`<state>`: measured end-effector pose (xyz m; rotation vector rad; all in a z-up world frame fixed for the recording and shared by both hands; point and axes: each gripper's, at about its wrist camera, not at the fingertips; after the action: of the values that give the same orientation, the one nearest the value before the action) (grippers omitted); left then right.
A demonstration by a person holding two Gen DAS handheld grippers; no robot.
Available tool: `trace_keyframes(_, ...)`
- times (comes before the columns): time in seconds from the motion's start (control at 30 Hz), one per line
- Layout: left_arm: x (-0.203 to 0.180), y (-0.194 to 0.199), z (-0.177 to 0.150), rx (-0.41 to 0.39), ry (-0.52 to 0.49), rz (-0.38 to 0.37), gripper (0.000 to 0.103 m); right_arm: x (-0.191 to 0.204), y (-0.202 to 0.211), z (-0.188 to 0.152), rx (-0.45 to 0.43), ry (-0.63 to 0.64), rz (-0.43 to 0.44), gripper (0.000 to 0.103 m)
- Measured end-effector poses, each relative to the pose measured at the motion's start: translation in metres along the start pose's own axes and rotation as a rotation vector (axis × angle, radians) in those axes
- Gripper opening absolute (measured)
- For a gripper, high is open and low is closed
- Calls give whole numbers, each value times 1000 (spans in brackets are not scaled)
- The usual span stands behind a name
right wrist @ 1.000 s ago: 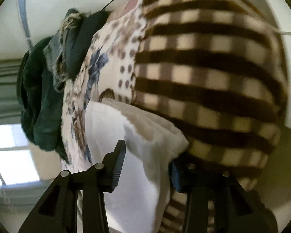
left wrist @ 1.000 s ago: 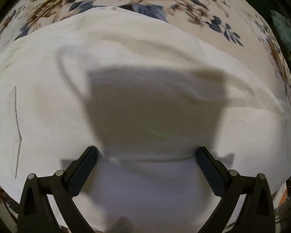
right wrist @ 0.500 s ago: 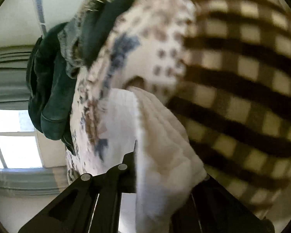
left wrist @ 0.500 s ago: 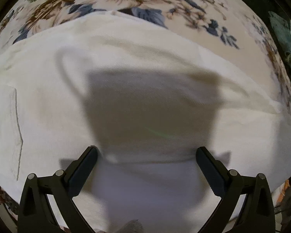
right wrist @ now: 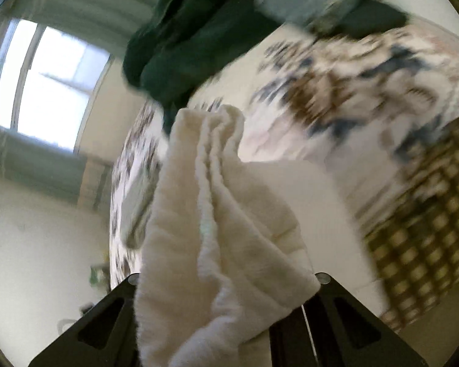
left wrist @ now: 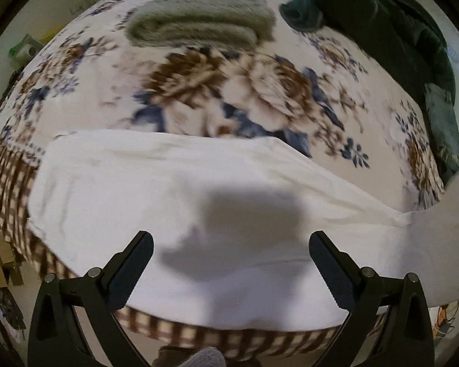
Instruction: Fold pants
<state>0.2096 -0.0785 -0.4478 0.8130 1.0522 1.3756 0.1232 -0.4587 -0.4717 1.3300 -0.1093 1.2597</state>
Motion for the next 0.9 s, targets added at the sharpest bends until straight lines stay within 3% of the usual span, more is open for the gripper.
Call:
trace_keyframes(0.2,49,0,-4,14,31,24,103,32,-96,-103,171,110,-73,7)
trace_keyframes(0.33,90,-3,-15,34,77,32,103,51,-151,-174,291,290,-175,8)
trace_keyframes(0.43,114,-5,-22,46,107,30,103,66,-176,-213,346,384,-293,29)
trace_keyframes(0.5,123,-5,-25,51,120,26,103,83,-173,-227,363,395,-230,66)
trace_keyframes(0.57,131,-5,-25,60,137,23,103,95,-164,-227,420,366,-97,67)
trace_keyframes(0.67,130,-9,-20,68,165,-17,103,87,-136,-204,400,274,-50,67)
trace_keyframes(0.77,107,-21,-10,79,156,-83,103,62,-104,-165,310,252,-151,68)
trace_keyframes(0.9,57,-57,2,134,105,-142,103,18,-89,-120,258,251,-317,68)
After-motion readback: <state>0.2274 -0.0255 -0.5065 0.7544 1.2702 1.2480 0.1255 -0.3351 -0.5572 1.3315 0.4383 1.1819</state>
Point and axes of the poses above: each gripper's, at about its wrist camera, not at the fingertips, and y roughly against the way its jaws point, x to its left, z to its top, and after that the axes turned 3 degrees about -x, right-handed
